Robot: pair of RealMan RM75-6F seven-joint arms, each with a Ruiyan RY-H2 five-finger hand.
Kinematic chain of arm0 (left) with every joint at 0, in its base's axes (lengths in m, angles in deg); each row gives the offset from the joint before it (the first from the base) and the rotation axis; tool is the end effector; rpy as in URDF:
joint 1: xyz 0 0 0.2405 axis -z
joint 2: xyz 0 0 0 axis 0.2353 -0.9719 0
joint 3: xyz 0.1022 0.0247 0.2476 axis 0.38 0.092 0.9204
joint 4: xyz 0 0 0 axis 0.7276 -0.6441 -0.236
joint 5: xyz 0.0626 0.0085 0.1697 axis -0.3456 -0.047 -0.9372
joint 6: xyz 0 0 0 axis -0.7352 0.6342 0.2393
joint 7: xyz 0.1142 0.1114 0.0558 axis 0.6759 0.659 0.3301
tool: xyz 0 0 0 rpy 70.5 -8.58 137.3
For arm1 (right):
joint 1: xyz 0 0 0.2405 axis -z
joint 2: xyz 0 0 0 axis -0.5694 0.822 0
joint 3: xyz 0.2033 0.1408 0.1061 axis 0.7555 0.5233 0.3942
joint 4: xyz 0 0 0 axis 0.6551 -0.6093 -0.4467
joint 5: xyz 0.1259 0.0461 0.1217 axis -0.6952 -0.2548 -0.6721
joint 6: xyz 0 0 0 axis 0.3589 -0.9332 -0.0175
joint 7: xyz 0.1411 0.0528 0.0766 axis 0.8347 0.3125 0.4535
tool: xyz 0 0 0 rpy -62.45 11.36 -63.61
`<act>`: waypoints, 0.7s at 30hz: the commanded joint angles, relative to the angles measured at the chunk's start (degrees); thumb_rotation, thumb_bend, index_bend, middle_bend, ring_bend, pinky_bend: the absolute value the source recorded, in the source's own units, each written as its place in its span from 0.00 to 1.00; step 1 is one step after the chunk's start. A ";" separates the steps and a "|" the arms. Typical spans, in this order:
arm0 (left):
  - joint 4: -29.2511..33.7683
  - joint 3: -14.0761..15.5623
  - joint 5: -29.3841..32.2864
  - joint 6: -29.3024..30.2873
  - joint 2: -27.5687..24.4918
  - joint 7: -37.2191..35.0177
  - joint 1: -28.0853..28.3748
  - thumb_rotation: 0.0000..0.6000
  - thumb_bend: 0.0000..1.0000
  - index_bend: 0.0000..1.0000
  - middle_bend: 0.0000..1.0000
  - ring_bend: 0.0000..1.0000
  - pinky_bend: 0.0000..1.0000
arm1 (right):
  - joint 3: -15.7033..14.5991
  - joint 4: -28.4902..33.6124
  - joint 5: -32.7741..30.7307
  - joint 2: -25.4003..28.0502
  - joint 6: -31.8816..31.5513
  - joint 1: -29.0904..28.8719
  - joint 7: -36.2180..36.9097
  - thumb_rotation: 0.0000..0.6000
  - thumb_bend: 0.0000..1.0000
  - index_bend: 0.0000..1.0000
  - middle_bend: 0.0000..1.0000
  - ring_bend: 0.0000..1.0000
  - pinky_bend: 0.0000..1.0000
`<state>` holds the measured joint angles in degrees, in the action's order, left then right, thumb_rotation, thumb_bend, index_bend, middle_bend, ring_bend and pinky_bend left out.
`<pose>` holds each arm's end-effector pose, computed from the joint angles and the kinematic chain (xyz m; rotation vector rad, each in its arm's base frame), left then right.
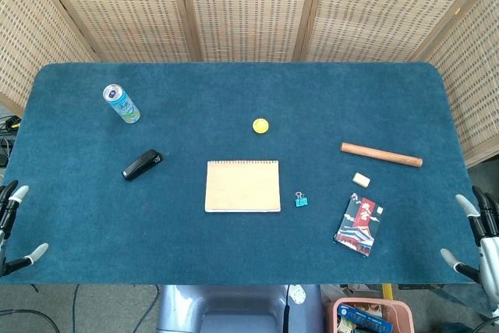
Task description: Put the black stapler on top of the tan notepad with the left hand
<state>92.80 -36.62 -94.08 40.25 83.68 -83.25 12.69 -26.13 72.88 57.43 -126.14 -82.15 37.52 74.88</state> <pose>-0.2900 0.1615 0.2130 -1.3924 -0.8118 -0.9785 -0.2946 -0.1610 0.2372 1.3254 -0.7071 0.9354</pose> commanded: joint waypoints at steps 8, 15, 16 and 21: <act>0.72 0.05 1.15 -3.08 -0.50 -1.11 1.19 1.00 0.00 0.00 0.00 0.00 0.00 | 0.24 0.12 -0.95 0.18 0.68 -0.06 1.16 1.00 0.00 0.00 0.00 0.00 0.00; 4.57 -4.98 9.62 -19.42 0.45 -1.10 11.27 1.00 0.00 0.00 0.00 0.00 0.00 | 0.82 -0.49 -3.08 0.11 3.56 -1.23 1.81 1.00 0.00 0.00 0.00 0.00 0.00; 4.81 -6.11 11.18 -21.48 0.99 -1.24 12.85 1.00 0.00 0.00 0.00 0.00 0.00 | 0.95 -0.63 -3.55 0.02 4.17 -1.49 1.68 1.00 0.00 0.00 0.00 0.00 0.00; 3.22 -12.29 24.61 -33.05 5.59 3.29 21.49 1.00 0.00 0.00 0.00 0.00 0.00 | 1.93 -1.37 -6.96 -0.47 7.69 -2.91 1.34 1.00 0.00 0.00 0.00 0.00 0.00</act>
<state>96.33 -43.81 -79.00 15.66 85.80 -83.10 27.09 -24.67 71.87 51.55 -126.38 -75.48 35.19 76.35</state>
